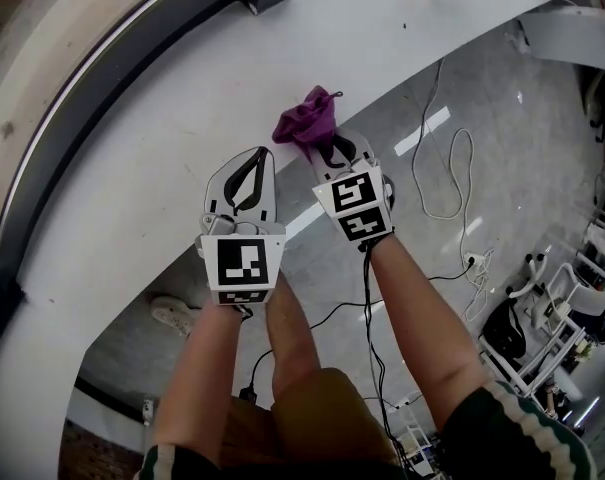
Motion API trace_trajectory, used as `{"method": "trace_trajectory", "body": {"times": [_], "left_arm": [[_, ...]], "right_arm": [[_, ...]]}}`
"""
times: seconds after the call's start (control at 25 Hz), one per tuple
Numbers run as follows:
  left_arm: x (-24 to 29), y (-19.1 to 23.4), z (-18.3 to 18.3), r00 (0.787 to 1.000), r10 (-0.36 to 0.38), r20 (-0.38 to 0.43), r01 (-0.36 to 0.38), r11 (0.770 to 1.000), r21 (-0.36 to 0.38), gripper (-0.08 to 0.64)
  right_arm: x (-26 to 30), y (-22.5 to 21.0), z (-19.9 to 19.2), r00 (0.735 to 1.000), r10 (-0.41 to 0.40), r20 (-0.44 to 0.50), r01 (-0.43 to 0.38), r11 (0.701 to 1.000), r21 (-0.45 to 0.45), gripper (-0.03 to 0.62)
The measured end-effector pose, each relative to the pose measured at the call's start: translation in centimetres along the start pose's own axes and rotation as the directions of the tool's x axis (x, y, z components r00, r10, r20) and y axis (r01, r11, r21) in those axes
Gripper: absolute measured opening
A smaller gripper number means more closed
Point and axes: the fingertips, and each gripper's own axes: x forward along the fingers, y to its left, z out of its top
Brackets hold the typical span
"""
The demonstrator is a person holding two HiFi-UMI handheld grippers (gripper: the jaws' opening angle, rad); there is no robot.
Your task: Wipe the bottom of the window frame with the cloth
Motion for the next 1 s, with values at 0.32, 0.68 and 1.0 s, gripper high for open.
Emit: {"method": "trace_trajectory", "body": {"times": [0.32,0.68,1.0], "left_arm": [[-1.4,2.4,-1.6,0.998,0.059,-0.008,-0.06,0.998,-0.025,0.009],[-4.3,4.6,-4.5,0.989,0.149,-0.025,-0.15,0.982,-0.114,0.009],[-7.2,7.0,-6.1,0.982,0.189,-0.024,-0.19,0.973,-0.131,0.009]], "right_arm": [[0.1,2.0,0.6,1.0,0.011,0.021,-0.01,0.999,-0.047,0.063],[-0.1,5.4,0.6,0.998,0.042,0.041,-0.039,0.997,-0.073,0.062],[0.3,8.0,0.6,0.999,-0.009,0.049,0.015,0.992,-0.126,0.062]]}}
